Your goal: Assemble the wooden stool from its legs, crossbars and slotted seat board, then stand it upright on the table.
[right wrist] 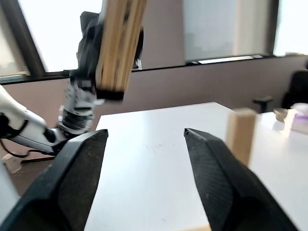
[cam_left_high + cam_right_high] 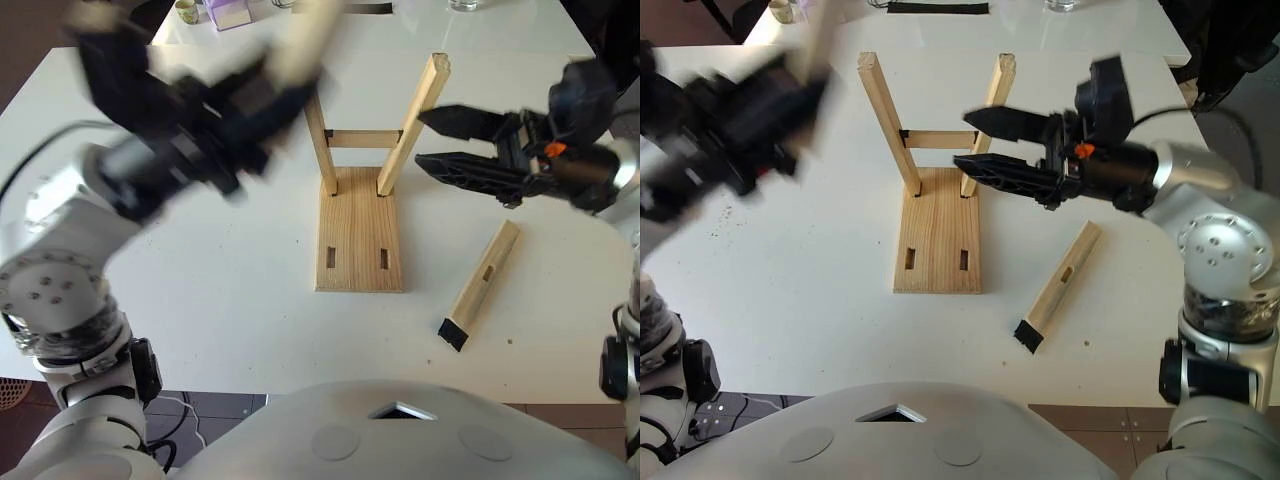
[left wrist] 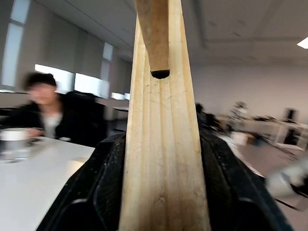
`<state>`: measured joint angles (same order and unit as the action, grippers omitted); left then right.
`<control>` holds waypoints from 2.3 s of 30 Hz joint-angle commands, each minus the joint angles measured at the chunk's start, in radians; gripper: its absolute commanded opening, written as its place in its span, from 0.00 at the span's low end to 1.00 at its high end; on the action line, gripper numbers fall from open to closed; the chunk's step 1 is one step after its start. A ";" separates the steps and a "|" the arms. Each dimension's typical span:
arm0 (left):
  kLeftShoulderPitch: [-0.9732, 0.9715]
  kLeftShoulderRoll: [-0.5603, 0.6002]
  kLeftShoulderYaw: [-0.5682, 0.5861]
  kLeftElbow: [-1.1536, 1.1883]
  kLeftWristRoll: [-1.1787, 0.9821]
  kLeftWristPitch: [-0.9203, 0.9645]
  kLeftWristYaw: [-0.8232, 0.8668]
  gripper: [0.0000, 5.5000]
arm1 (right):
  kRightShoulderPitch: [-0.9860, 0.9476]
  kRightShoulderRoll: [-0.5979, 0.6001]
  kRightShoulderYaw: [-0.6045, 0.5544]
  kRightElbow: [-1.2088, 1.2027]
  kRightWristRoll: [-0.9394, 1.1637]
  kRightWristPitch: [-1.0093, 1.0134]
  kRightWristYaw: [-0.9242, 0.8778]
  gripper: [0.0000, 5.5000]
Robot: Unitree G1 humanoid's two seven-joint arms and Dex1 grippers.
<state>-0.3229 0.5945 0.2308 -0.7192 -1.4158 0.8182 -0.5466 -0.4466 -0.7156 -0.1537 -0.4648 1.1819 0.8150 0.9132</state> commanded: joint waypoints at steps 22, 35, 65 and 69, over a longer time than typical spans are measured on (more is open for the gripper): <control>0.090 0.098 -0.118 0.019 0.226 -0.067 -0.180 0.37 | -0.138 -0.071 0.028 0.095 0.049 0.134 0.134 0.62; 0.119 0.109 -0.172 0.021 0.316 -0.093 -0.224 0.37 | -0.134 -0.059 0.027 0.077 0.076 0.146 0.134 0.42; 0.377 0.109 -0.117 0.314 0.665 -0.277 -0.280 0.66 | -0.045 -0.169 0.092 0.134 -0.341 -0.113 0.288 0.37; 0.410 0.109 -0.118 0.334 0.708 -0.305 -0.302 0.66 | 0.061 -0.212 0.149 0.121 -0.464 -0.217 0.370 0.37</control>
<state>0.0712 0.6960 0.1114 -0.4006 -0.7316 0.5289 -0.8336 -0.4084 -0.9064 -0.0204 -0.3292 0.7580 0.6475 1.2516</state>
